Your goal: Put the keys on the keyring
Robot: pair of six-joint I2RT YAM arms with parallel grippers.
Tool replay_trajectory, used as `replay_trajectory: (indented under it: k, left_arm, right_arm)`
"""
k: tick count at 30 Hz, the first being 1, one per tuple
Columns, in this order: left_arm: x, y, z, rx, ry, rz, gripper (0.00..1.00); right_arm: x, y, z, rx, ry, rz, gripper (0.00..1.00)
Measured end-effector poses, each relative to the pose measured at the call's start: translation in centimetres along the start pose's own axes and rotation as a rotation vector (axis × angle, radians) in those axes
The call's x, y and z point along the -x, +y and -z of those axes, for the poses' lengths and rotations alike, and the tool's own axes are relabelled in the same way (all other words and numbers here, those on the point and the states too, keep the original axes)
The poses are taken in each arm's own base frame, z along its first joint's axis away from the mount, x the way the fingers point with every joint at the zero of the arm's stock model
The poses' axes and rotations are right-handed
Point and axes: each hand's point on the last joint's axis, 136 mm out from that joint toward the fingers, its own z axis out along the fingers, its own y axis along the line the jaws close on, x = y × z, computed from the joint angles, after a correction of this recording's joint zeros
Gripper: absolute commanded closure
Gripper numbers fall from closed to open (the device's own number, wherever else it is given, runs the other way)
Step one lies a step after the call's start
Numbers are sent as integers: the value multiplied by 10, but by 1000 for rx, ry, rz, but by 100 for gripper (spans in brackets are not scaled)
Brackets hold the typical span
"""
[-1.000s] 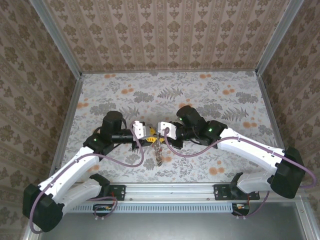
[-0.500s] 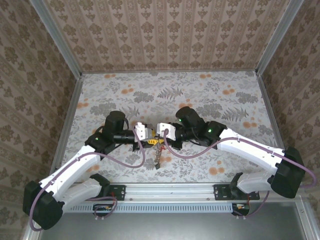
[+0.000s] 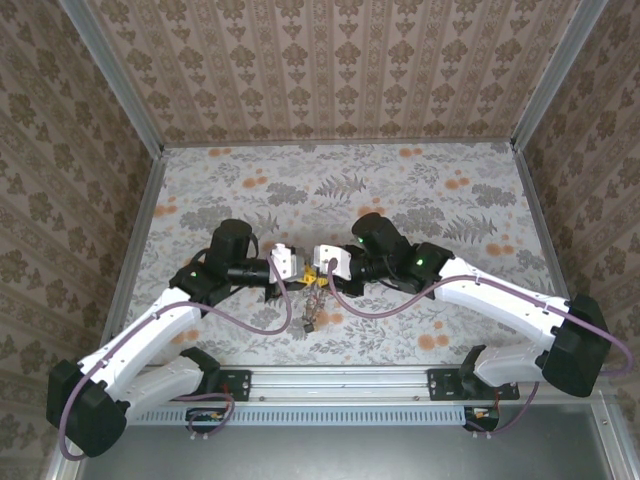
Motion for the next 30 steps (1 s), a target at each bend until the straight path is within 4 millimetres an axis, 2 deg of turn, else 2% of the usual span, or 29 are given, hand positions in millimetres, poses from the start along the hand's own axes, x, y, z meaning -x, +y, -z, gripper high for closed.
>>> replay_trajectory:
  k: [9, 12, 15, 17, 25, 28, 30]
  left_arm:
    - [20, -5, 1, -50, -117, -36, 100]
    - [24, -5, 2, -59, -152, -34, 100]
    - [28, -5, 3, -66, -179, -30, 100]
    - [30, -6, 3, -71, -192, -27, 100]
    - [32, -3, 4, -66, -223, -2, 100]
    - [28, -2, 3, -58, -221, 18, 100]
    - [24, -3, 1, -55, -217, 36, 100]
  right_arm:
    - [3, 2, 20, -46, -56, 21, 80]
    - [2, 2, 27, -58, -71, 18, 85]
    - [2, 3, 28, -51, -78, 7, 97]
    - [3, 4, 28, -46, -84, 2, 100]
    - [3, 3, 20, -21, -98, -41, 99]
    - [0, 2, 11, -1, -93, -72, 93]
    - [-3, 4, 8, 14, -88, -89, 83]
